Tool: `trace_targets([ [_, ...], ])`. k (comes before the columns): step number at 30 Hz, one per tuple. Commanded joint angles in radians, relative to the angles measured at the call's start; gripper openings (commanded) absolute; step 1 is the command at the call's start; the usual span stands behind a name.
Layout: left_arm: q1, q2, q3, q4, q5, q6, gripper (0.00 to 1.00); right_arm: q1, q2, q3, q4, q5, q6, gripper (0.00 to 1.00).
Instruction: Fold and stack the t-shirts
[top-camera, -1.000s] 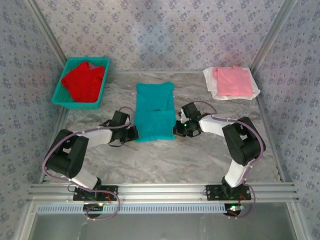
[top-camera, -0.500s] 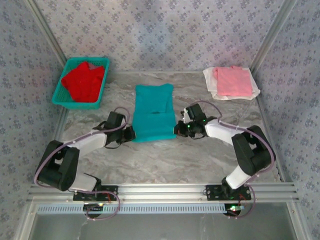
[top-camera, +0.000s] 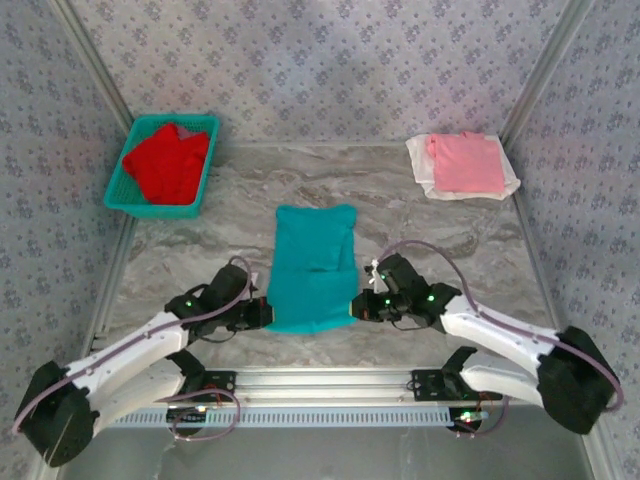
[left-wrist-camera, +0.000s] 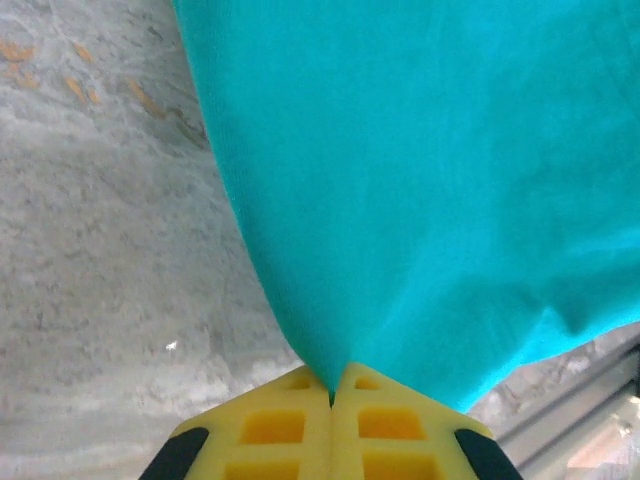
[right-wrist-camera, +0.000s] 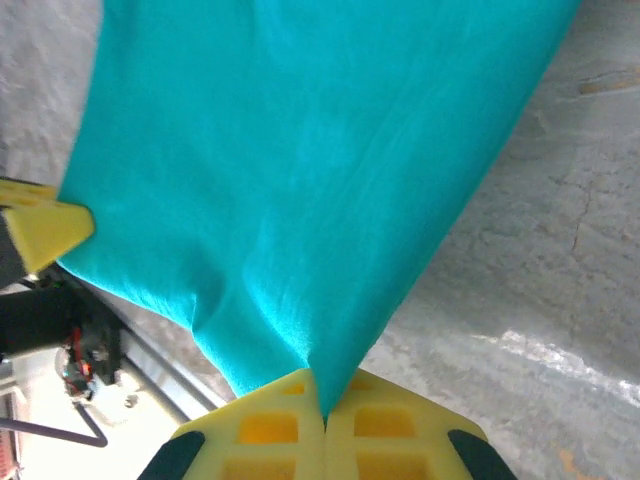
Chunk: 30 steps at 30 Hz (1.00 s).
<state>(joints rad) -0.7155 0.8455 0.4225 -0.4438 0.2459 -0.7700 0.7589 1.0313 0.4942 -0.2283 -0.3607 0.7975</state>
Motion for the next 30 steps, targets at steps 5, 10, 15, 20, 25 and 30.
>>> trace_targets([
  [5, 0.041, -0.064, 0.217, -0.101, -0.091, 0.066, 0.00, -0.074, -0.070, 0.139, -0.065, 0.089, -0.058, 0.00],
  [10, 0.149, 0.087, 0.351, -0.015, -0.037, 0.182, 0.00, -0.189, 0.065, 0.257, -0.004, 0.046, -0.139, 0.00],
  [15, 0.245, 0.247, 0.447, 0.086, -0.007, 0.261, 0.00, -0.261, 0.196, 0.360, 0.023, 0.049, -0.160, 0.00],
  [20, 0.324, 0.383, 0.492, 0.139, 0.003, 0.320, 0.00, -0.327, 0.328, 0.423, 0.051, 0.019, -0.198, 0.00],
  [25, 0.360, 0.436, 0.554, 0.165, 0.033, 0.345, 0.00, -0.355, 0.368, 0.472, 0.061, 0.009, -0.204, 0.00],
  [30, 0.361, 0.470, 0.608, 0.157, 0.057, 0.351, 0.00, -0.368, 0.381, 0.523, 0.041, 0.000, -0.218, 0.00],
])
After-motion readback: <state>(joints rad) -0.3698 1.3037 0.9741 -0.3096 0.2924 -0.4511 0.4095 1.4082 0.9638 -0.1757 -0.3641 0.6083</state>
